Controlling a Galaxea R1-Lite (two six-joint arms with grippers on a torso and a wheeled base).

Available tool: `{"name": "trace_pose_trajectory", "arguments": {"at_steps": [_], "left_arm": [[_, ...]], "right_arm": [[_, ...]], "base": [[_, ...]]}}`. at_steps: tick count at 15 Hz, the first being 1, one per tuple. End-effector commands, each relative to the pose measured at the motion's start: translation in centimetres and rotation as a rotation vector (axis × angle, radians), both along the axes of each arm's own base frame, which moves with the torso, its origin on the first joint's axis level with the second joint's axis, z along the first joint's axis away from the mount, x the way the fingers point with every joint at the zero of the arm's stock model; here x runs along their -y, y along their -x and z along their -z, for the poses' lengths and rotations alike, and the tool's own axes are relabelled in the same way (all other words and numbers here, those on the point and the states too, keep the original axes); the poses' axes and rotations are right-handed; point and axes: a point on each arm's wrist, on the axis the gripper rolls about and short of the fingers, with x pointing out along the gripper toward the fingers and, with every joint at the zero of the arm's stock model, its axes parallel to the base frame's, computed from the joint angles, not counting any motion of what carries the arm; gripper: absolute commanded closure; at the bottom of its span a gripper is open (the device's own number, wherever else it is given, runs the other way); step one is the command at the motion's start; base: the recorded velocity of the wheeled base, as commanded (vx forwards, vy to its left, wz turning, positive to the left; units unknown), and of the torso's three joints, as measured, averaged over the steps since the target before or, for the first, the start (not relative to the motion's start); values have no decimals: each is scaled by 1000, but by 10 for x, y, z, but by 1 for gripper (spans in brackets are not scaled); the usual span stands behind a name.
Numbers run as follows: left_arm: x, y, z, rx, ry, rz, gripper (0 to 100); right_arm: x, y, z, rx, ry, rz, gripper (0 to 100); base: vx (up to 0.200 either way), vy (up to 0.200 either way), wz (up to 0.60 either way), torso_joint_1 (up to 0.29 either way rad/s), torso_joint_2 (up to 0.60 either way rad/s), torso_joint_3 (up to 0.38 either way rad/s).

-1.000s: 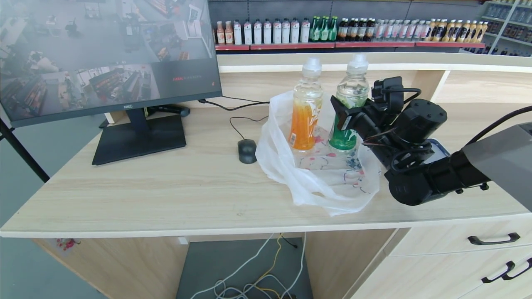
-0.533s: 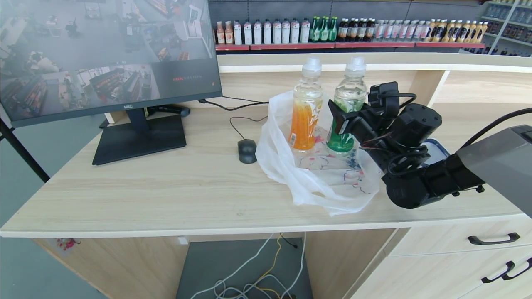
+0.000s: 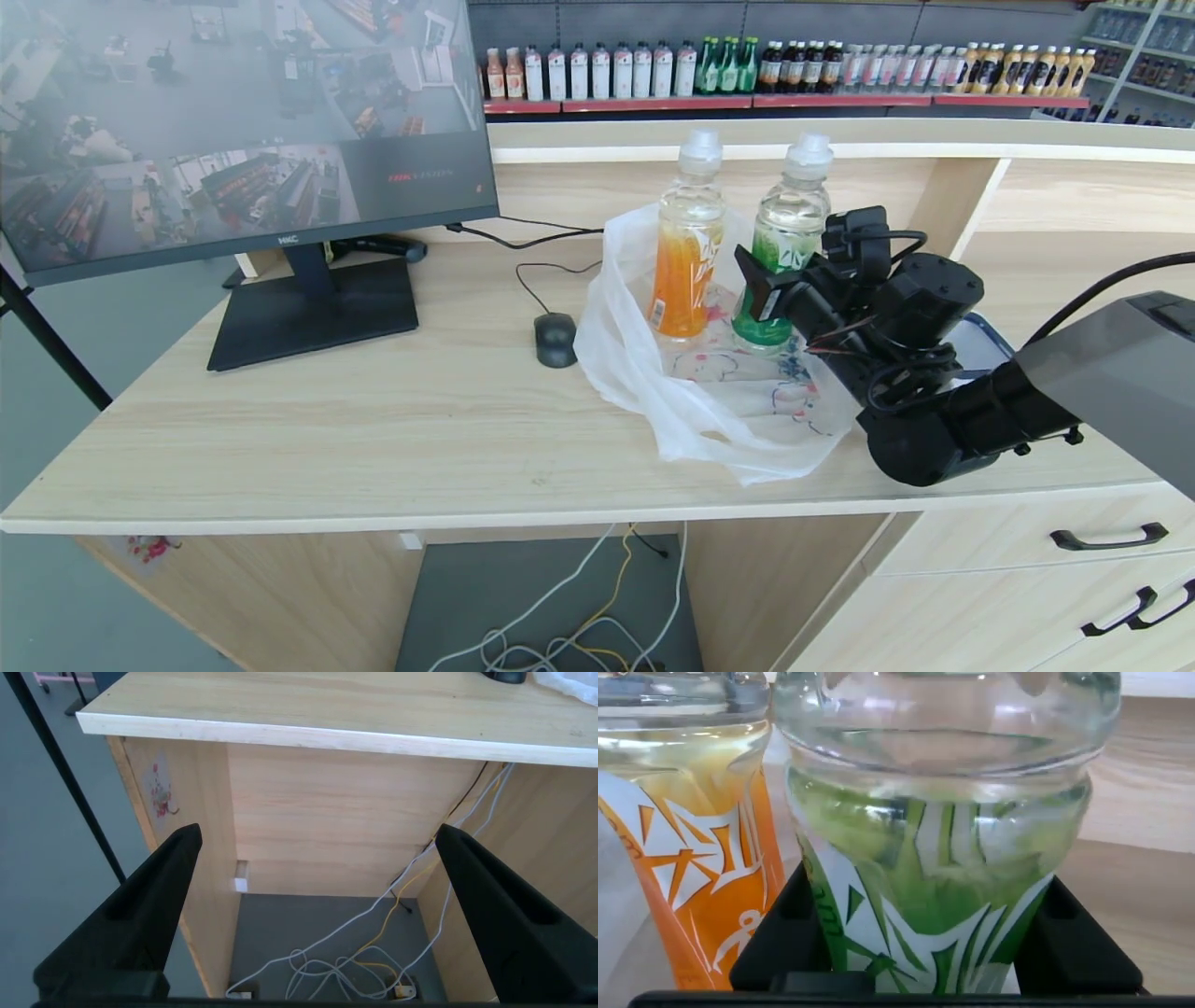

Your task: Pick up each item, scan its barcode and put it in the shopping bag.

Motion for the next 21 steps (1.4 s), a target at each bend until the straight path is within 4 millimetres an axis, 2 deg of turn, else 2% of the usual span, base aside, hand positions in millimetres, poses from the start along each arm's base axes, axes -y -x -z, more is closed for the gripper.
{"name": "trace_pose_trajectory", "arguments": {"at_steps": [1, 7, 8, 14, 19, 20, 21], "left_arm": [[0, 0, 0, 1, 0, 0, 0], [0, 0, 0, 1, 0, 0, 0], [0, 0, 0, 1, 0, 0, 0], [0, 0, 0, 1, 0, 0, 0], [0, 0, 0, 1, 0, 0, 0], [0, 0, 0, 1, 0, 0, 0], [0, 0, 0, 1, 0, 0, 0]], "right_arm": [[0, 0, 3, -9, 2, -1, 100], [0, 1, 2, -7, 3, 0, 100], [0, 1, 2, -7, 3, 0, 0], [2, 12, -1, 24, -7, -5, 0], [14, 54, -24, 31, -9, -8, 0], [20, 74, -33, 34, -10, -11, 0], [23, 84, -37, 34, -11, -12, 0]], "base": [[0, 0, 0, 0, 0, 0], [0, 0, 0, 0, 0, 0], [0, 0, 0, 0, 0, 0], [0, 0, 0, 0, 0, 0], [0, 0, 0, 0, 0, 0], [0, 0, 0, 0, 0, 0], [0, 0, 0, 0, 0, 0]]}}
